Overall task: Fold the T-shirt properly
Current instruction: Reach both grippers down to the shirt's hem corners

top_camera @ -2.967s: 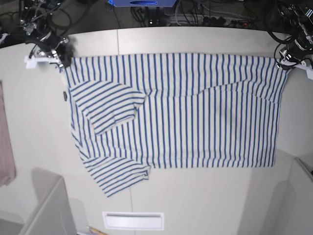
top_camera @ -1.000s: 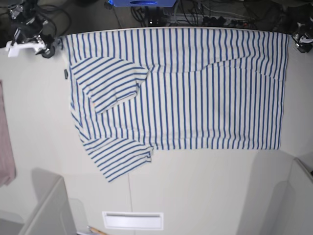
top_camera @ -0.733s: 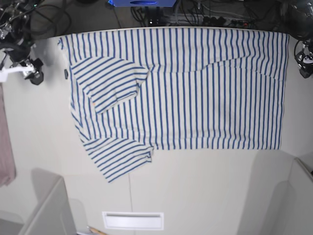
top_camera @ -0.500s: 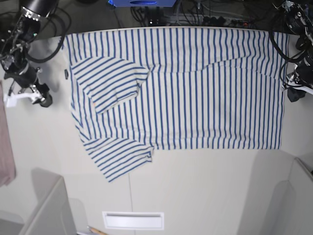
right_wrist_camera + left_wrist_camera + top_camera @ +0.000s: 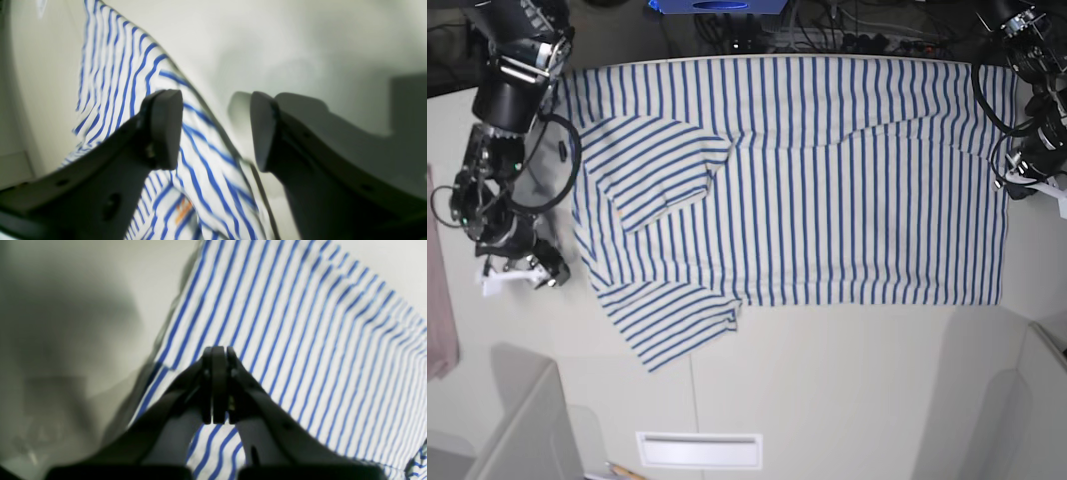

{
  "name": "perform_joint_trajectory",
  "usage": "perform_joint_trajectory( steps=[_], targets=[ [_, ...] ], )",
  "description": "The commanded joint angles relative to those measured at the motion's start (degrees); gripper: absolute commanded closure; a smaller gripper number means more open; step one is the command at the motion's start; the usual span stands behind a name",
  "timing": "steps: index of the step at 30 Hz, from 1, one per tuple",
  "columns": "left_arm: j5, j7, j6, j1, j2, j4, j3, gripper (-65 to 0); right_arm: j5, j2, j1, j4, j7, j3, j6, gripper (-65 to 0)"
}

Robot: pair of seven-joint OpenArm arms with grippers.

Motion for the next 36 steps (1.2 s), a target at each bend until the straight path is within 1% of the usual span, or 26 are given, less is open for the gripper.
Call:
perform_joint_trajectory(
  steps=[1,4,5,9,12,14,17,20,24,26,32,33,34,35,36],
  targets=[
    [-0.24,-1.15,-0.12,0.04,-1.45,0.86,-0.48,0.0,-0.22,0.92,3.08,-1.87,1.49,-0.79,0.36,-35.9],
    [-0.24,-1.15,-0.12,0.65,-2.77,1.21,-0.48,0.0,-1.63,0.92,8.44,-11.45,5.18,-2.72,0.45,-36.3],
    [-0.24,-1.15,-0.12,0.74,-3.12,1.21,-0.48,0.0,-1.98,0.92,10.29,-14.80,6.76,-3.33,1.06,-36.5],
    [-0.24,-1.15,-0.12,0.83,-4.35,0.95,-0.57,0.0,-4.61,2.33,19.96,-32.64,12.39,-6.68,7.39,-36.5],
    [-0.24,-1.15,-0.12,0.83,-4.44,0.95,-1.98,0.0,-7.08,2.59,27.26,-46.27,18.28,-9.22,9.94,-36.8],
    [-0.24,-1.15,-0.12,0.83,-4.44,0.95,-3.38,0.0,-8.48,2.50,30.16,-51.19,20.30,-10.54,12.05,-36.8],
    [-0.24,-1.15,-0.12,0.74,-4.44,1.03,-4.18,0.0,-10.15,1.27,31.83,-53.56,20.48,-13.53,15.04,-36.8],
    [-0.24,-1.15,-0.12,0.74,-5.23,0.95,-3.82,0.0,-10.42,-0.66,32.35,-53.56,20.30,-17.05,15.48,-36.8],
    [-0.24,-1.15,-0.12,0.74,-5.58,0.95,-3.74,0.0,-10.33,-2.51,32.53,-53.48,18.46,-21.18,16.01,-36.8],
    [-0.24,-1.15,-0.12,0.48,-5.58,0.95,-3.74,0.0,-10.33,-2.86,32.62,-53.48,18.46,-22.41,16.88,-36.5],
    [-0.24,-1.15,-0.12,0.74,-5.58,0.95,-3.74,0.0,-10.50,-2.69,32.79,-53.48,18.72,-23.11,16.88,-36.0],
    [-0.24,-1.15,-0.12,0.74,-5.58,0.86,-3.65,0.0,-10.50,-2.60,32.71,-53.48,18.72,-23.20,16.88,-35.3],
    [-0.24,-1.15,-0.12,0.74,-5.58,0.86,-3.56,0.0,-10.59,-2.60,32.71,-53.48,18.72,-23.20,16.88,-32.6],
    [-0.24,-1.15,-0.12,0.74,-5.58,0.77,-3.12,0.0,-10.59,-2.60,32.71,-53.48,18.72,-23.20,16.88,-28.8],
    [-0.24,-1.15,-0.12,0.74,-5.67,0.77,-2.15,0.0,-10.59,-2.60,32.71,-53.48,18.81,-23.20,16.88,-23.6]
  ],
)
